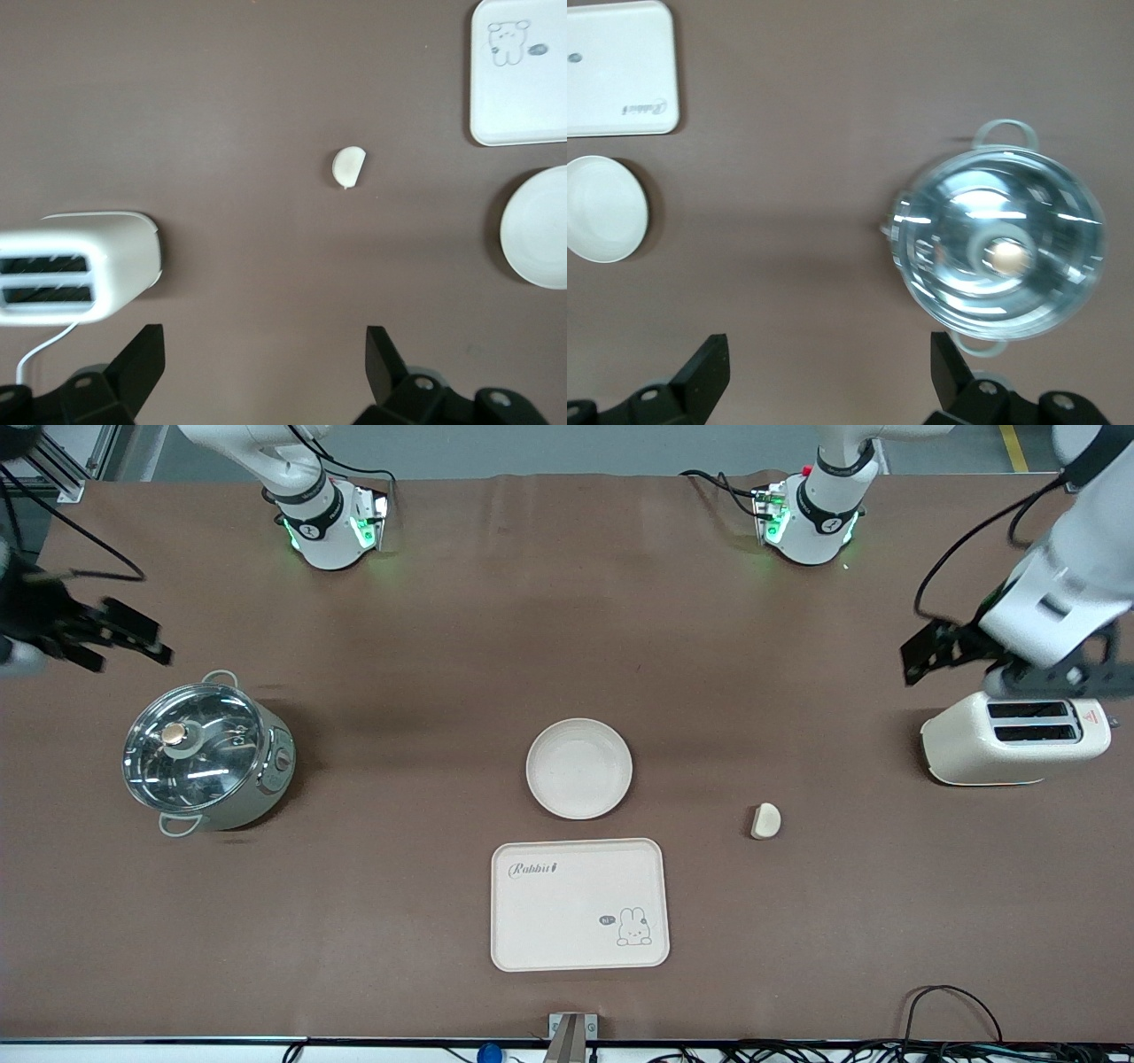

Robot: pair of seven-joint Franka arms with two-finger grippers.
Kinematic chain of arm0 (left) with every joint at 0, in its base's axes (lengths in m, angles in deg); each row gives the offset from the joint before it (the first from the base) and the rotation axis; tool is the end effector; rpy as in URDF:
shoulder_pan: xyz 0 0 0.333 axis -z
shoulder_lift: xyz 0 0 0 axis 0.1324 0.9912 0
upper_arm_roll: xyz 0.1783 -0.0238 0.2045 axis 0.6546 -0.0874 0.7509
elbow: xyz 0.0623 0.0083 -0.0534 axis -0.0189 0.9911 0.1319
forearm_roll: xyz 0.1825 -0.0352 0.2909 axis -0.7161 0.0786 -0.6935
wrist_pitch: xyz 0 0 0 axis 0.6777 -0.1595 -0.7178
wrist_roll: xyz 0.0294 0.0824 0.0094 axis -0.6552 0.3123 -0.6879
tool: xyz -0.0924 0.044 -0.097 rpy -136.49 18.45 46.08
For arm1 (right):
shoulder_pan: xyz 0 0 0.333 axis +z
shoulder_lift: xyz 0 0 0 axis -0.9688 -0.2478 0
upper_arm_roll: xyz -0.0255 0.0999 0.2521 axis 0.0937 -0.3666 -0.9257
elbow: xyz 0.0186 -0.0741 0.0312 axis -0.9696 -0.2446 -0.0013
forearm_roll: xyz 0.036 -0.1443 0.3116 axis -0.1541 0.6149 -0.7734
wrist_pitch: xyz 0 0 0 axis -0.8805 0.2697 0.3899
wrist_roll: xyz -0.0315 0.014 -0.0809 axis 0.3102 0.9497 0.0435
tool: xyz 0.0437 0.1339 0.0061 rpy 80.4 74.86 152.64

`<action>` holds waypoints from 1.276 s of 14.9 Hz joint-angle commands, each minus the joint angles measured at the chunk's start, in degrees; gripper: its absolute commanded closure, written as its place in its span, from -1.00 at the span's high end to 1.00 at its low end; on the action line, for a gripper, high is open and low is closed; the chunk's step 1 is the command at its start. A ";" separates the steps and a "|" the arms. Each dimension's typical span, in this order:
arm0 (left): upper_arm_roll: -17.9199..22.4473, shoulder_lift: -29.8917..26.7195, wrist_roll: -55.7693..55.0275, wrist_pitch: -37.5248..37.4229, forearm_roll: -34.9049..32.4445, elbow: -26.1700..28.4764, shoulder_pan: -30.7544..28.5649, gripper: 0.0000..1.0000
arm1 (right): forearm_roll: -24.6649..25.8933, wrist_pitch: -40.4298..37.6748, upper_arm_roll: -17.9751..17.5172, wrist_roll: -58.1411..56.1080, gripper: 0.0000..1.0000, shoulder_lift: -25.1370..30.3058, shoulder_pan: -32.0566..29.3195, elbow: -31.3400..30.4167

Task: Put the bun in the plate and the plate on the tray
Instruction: 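Reach the right gripper to the plate while the left gripper reaches the bun, then grasp the plate rim with the right gripper while the left gripper grasps the bun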

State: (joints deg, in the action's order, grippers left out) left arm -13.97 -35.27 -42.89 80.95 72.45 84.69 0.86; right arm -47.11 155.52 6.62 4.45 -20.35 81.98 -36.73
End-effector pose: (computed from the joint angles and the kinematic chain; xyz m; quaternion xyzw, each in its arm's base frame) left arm 0.5299 -0.0962 0.5024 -0.9996 0.0222 0.0038 0.0173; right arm 0.5024 0.0157 0.5119 -0.9966 -0.0186 0.0037 0.0805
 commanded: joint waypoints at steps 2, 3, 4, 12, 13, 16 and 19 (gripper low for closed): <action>-1.84 14.91 0.20 10.97 0.92 0.90 0.67 1.00 | -3.69 7.12 0.04 3.49 1.00 -8.72 5.26 0.83; -2.29 18.25 0.20 14.56 0.92 1.34 0.67 1.00 | -4.14 9.06 0.04 4.02 1.00 -10.39 6.40 0.83; -2.81 21.32 0.20 17.73 0.92 1.52 0.76 1.00 | -5.10 10.82 0.04 4.89 1.00 -11.97 7.46 0.83; -4.75 35.42 4.51 36.30 -0.13 4.06 0.94 0.93 | -14.06 24.61 0.04 6.13 1.00 -21.30 14.84 -4.87; -4.75 35.16 4.77 37.44 -0.13 5.20 0.85 0.66 | -14.42 26.20 0.04 6.13 1.00 -22.18 15.98 -5.32; -5.10 34.89 4.95 37.54 -0.04 5.83 0.59 -0.27 | -17.48 27.36 0.04 6.22 1.00 -23.33 19.76 -6.89; -5.98 34.89 4.17 37.54 -0.04 5.65 0.59 -0.47 | -24.42 36.90 0.04 7.35 1.00 -23.06 25.90 -14.26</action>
State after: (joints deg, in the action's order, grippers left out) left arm -19.06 1.09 -38.69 117.70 72.52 88.84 1.62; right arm -67.32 186.10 6.12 10.64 -45.04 103.63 -44.77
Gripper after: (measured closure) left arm 0.515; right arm 0.000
